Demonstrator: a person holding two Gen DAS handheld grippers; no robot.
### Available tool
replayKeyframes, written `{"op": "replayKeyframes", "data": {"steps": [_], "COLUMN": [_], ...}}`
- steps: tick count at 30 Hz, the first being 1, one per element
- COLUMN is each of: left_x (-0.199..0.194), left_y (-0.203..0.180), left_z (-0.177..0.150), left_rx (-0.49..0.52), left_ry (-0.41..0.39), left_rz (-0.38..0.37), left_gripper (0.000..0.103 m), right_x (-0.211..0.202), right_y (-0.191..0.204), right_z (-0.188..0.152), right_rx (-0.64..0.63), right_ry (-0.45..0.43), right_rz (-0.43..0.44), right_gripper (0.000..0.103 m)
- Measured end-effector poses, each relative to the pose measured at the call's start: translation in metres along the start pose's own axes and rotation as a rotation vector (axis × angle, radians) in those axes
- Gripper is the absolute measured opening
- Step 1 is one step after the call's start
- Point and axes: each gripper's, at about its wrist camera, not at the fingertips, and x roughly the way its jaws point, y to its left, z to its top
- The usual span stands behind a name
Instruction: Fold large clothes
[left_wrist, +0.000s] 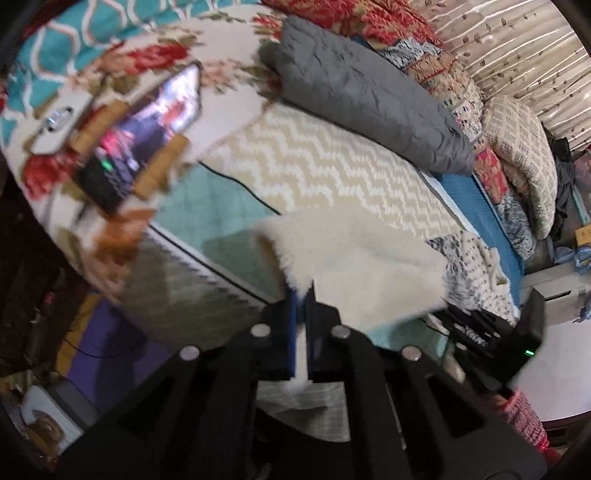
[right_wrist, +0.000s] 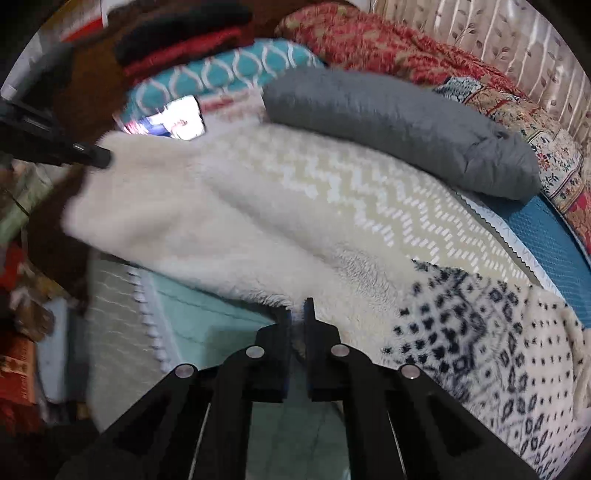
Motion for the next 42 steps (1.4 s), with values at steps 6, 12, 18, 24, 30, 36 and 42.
{"op": "replayKeyframes", "data": {"steps": [6,12,18,24,30,36,42], "left_x": [0.037,0.013,-0.014,0.050,0.109,0.066,0.069], "left_y": [0.020,0.010,-0.033,-0.101,-0.084,-0.108,-0.200], "left_z": [-0.011,-0.030,-0.046,-0.071,-0.068,-0.064,-0.083], "left_rx": [-0.005,0.034,0.138,0.329,0.239,0.227,0.384], "left_ry": [0.117,-0.003,-0.136,-0.013,0.064,-0.026,-0.047], "left_rz": [0.157,0.201,0.209,0.153,0.246,0.202,0.058], "left_gripper": [0.003,0.007,0.008,0.008,0.008,0.008,0.008], "right_x": [0.036,-0.010,-0.052,-0.032,-0.011,-0.063,-0.113], "right_y": [-0.005,-0.027,-0.083,-0.152,-0.179,-0.185,-0.254], "right_z": [-0.034,-0.022,-0.034,-0.077,-0.105,-0.109,-0.147], "right_rx": [0.023,0.154,0.346,0.660,0.817,0.736,0.849], "right_ry": [0.183,0.063,-0.065,-0.003,-0.027,-0.095,-0.167], "right_rz": [0.046,0.167,0.056,-0.038,0.062,0.011,-0.106], "right_gripper": [0.102,0.088,0.084,0.084,0.083,0.083,0.083]}}
